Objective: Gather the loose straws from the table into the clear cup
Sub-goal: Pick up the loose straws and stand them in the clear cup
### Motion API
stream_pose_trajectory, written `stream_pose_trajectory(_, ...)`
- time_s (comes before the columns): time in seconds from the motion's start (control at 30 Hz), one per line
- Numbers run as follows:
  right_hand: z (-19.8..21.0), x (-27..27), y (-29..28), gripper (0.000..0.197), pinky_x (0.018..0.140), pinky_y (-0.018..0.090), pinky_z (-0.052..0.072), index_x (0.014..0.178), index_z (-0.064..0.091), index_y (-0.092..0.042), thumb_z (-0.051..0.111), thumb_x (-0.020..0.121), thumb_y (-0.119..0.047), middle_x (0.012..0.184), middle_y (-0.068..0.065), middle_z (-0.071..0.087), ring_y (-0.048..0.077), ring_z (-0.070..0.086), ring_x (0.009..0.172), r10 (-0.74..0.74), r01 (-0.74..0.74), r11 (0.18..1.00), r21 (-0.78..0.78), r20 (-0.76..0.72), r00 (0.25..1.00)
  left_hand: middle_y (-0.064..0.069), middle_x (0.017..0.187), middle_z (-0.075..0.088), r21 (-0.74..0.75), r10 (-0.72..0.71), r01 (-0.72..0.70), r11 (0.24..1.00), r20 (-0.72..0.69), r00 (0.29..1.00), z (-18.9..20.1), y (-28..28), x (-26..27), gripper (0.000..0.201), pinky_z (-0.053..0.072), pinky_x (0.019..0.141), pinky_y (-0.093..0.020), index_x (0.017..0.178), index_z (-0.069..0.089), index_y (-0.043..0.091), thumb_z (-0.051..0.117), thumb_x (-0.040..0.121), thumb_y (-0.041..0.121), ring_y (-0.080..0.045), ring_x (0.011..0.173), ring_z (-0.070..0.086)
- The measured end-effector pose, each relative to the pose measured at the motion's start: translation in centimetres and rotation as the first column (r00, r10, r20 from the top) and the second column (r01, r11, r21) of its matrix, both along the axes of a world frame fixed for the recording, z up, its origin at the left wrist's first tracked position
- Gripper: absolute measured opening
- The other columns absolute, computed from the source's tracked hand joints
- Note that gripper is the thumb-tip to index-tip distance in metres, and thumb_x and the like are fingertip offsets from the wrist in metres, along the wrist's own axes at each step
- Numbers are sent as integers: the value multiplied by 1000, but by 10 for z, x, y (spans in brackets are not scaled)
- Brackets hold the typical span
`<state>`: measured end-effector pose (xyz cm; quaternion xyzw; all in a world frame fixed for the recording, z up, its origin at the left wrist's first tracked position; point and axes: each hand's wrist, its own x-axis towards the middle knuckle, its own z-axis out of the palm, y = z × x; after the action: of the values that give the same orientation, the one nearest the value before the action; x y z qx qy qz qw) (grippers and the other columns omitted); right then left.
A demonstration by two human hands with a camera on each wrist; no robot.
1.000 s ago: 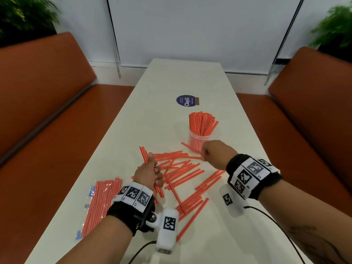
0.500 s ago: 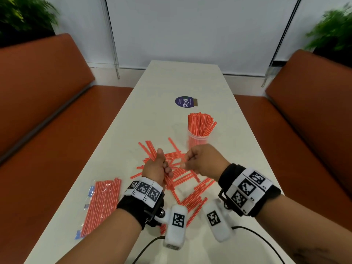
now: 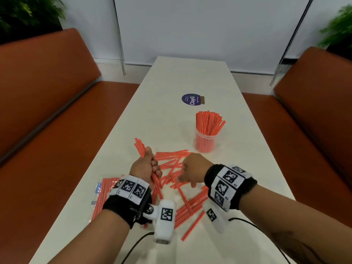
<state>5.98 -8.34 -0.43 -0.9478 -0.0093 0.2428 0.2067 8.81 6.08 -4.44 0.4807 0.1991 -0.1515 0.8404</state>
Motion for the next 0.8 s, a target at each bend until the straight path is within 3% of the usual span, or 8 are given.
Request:
stream_pose_trajectory(0.1, -18, -2, 7, 40, 50, 20, 42, 55, 46, -10, 66, 83, -29, 53, 0, 50, 12, 47, 45, 118, -131, 970, -203, -75, 990, 9, 38, 35, 45, -8, 8, 999, -1, 1000, 1, 13, -1, 40, 30, 32, -11, 66, 40, 17, 46, 90, 48, -3, 29, 30)
stream_pose_trajectory(0.27, -29, 2, 14, 39, 44, 18, 32, 50, 40, -11, 58, 85, -12, 50, 2, 38, 13, 36, 43, 127, -144, 966, -215, -94, 988, 8, 39, 31, 89, -32, 32, 995, -1, 999, -2, 19, -3, 44, 26, 32, -11, 65, 38, 17, 46, 85, 54, -4, 30, 26)
stream_pose_trajectory(0.37, -25, 0, 9, 37, 45, 19, 34, 53, 42, -11, 54, 87, -14, 51, 1, 40, 12, 38, 43, 78, -93, 979, -181, -86, 993, 5, 50, 32, 133, -88, 84, 988, 25, 996, -5, 14, -10, 43, 27, 32, -12, 68, 40, 16, 48, 82, 56, -5, 33, 27)
stream_pose_trajectory(0.43, -13, 2, 3, 35, 48, 19, 38, 54, 47, -10, 54, 88, -16, 52, 1, 46, 11, 42, 43, 1, -4, 997, -82, -31, 1000, 4, 56, 32, 162, -117, 108, 981, 43, 992, -4, 6, -14, 42, 28, 32, -13, 72, 44, 14, 49, 81, 55, -4, 34, 28)
stream_pose_trajectory(0.53, 8, 8, -7, 27, 42, 17, 38, 58, 55, -8, 57, 84, -12, 50, 3, 50, 9, 43, 38, -163, 136, 954, 268, 79, 984, 4, 59, 39, 205, -188, 170, 964, 72, 979, 1, -11, -17, 38, 27, 32, -14, 83, 54, 14, 51, 83, 52, -2, 33, 30)
stream_pose_trajectory(0.6, 17, 7, -10, 27, 36, 14, 34, 56, 56, -10, 59, 83, -11, 41, 2, 49, 6, 38, 29, -209, 139, 882, 451, 111, 972, 7, 50, 48, 221, -289, 257, 941, 125, 949, 6, -25, -18, 36, 27, 32, -13, 80, 55, 14, 49, 87, 48, -2, 31, 33)
stream_pose_trajectory(0.67, 19, 4, -12, 27, 34, 12, 33, 56, 55, -10, 61, 82, -8, 35, -4, 48, 4, 37, 26, -202, 106, 844, 527, 128, 971, 4, 45, 52, 236, -356, 314, 920, 166, 920, 11, -37, -17, 38, 27, 35, -13, 76, 55, 11, 46, 91, 44, -5, 31, 35)
stream_pose_trajectory(0.8, 16, -1, -25, 20, 44, 17, 36, 73, 51, -15, 70, 80, -14, 64, 1, 53, 6, 46, 47, -282, 128, 751, 648, 139, 949, 1, 46, 39, 369, -384, 305, 878, 163, 909, 23, -45, -14, 35, 27, 34, -15, 69, 46, 15, 40, 97, 36, -6, 30, 32)
